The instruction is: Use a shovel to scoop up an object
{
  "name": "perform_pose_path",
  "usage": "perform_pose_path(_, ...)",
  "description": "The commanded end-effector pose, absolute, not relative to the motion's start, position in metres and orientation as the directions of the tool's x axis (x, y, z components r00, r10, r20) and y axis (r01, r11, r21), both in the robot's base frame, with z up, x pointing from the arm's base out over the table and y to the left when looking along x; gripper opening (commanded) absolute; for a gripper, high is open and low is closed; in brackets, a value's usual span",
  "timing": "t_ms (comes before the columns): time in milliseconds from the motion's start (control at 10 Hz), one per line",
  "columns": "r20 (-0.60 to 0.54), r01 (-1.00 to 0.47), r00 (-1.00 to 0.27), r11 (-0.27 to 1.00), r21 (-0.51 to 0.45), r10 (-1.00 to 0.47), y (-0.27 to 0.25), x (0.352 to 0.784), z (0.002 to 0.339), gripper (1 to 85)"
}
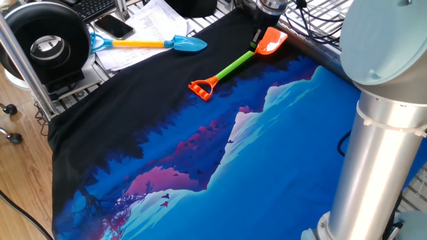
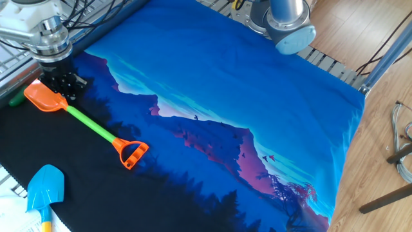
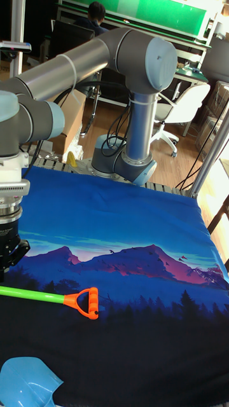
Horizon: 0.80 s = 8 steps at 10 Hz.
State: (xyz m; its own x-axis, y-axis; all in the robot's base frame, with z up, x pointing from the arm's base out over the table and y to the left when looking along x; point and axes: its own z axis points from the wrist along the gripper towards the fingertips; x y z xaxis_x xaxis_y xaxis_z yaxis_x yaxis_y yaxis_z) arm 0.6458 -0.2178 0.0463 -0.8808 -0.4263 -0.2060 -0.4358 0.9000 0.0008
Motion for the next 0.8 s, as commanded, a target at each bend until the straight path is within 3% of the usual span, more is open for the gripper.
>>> perform_pose_path(0, -0.218, -0.434, -0.881, 0.9, 0.024, -0.419, -0.213, 0.652, 0.045, 5.0)
perform_pose_path(100, -0.218, -0.445, -0.876, 0.895, 0.028, -0.429, -0.21, 0.654, 0.044, 7.7)
perform_pose_path(700, -0.213, -0.681, -0.708, 0.731, -0.043, -0.673, -0.184, 0.679, 0.06, 48.7)
